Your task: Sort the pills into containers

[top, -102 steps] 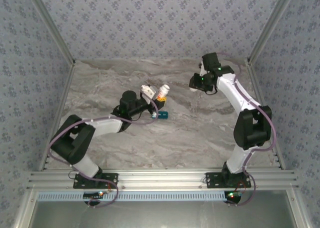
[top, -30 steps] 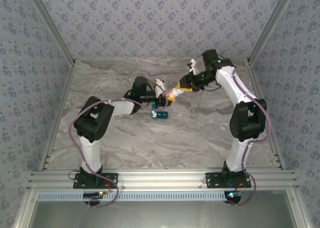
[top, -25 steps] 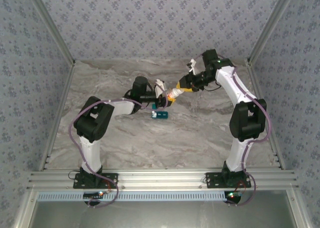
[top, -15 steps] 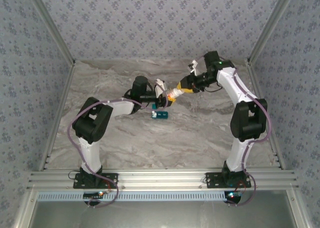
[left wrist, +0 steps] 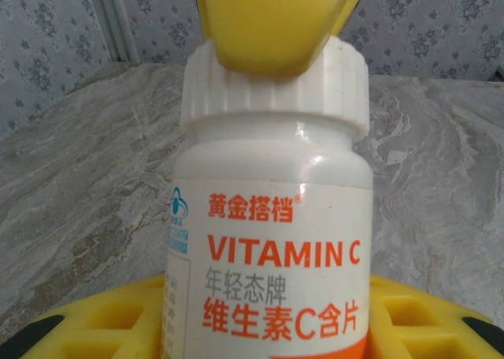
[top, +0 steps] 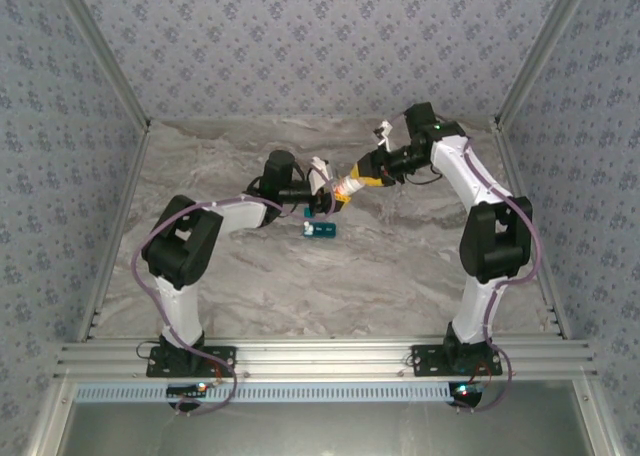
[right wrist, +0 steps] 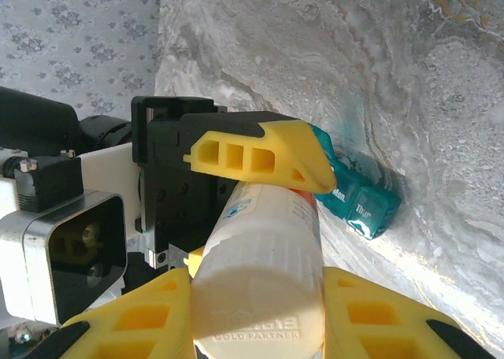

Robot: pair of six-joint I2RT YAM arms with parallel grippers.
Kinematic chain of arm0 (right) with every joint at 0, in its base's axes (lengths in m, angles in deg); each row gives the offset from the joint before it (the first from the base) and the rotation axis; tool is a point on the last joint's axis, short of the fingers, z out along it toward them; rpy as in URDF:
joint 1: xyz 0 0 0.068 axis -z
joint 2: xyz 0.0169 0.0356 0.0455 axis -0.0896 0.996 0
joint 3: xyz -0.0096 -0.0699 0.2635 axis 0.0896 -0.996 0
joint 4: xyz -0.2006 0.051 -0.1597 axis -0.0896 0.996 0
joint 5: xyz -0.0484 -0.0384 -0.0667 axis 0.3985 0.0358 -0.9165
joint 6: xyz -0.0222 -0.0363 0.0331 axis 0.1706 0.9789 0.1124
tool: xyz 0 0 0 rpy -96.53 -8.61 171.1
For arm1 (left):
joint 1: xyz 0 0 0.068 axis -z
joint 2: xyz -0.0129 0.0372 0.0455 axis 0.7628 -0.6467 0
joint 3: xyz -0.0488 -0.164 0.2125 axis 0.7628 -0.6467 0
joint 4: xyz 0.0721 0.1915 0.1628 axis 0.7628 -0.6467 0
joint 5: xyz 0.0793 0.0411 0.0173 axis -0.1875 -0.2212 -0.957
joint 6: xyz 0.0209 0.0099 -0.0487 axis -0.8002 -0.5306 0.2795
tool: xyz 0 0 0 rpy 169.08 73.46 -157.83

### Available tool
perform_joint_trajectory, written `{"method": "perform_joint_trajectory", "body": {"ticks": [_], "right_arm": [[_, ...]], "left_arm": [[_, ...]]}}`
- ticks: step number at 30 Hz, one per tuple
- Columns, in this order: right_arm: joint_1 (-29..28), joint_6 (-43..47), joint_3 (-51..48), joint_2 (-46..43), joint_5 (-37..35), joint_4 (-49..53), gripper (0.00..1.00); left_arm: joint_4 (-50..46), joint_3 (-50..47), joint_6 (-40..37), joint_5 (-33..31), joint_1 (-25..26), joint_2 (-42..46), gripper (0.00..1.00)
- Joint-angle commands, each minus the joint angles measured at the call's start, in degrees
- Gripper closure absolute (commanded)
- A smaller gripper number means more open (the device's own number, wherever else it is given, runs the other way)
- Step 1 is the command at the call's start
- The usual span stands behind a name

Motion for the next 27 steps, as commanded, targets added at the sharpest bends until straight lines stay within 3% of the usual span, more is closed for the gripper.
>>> {"method": "perform_joint_trajectory", "body": {"ticks": [1,13,20,27], "right_arm": [[-1.07,-4.89,-1.86,1.34,3.04,-3.13,0.69],[-1.07,-14.02,-5.85,-1.18,0.31,-9.15,0.61],[-0.6,-17.89,-7.69,-4.6,-0.2,-12.23,0.39],[1.64,-19.78,-9.16,-8.51,-0.91,-14.53,0.28]], "left_arm": [[2.37,2.72,-2.2,2.4,1.26,3.54,1.0],[3.86,1.04,-3.81,-4.51,1.89,3.85,1.0],[4.59,1.38,-1.99,-4.99,1.76,2.55,1.0],[5.98,1.37,-0.22,-4.95,1.64,2.0,1.0]]}}
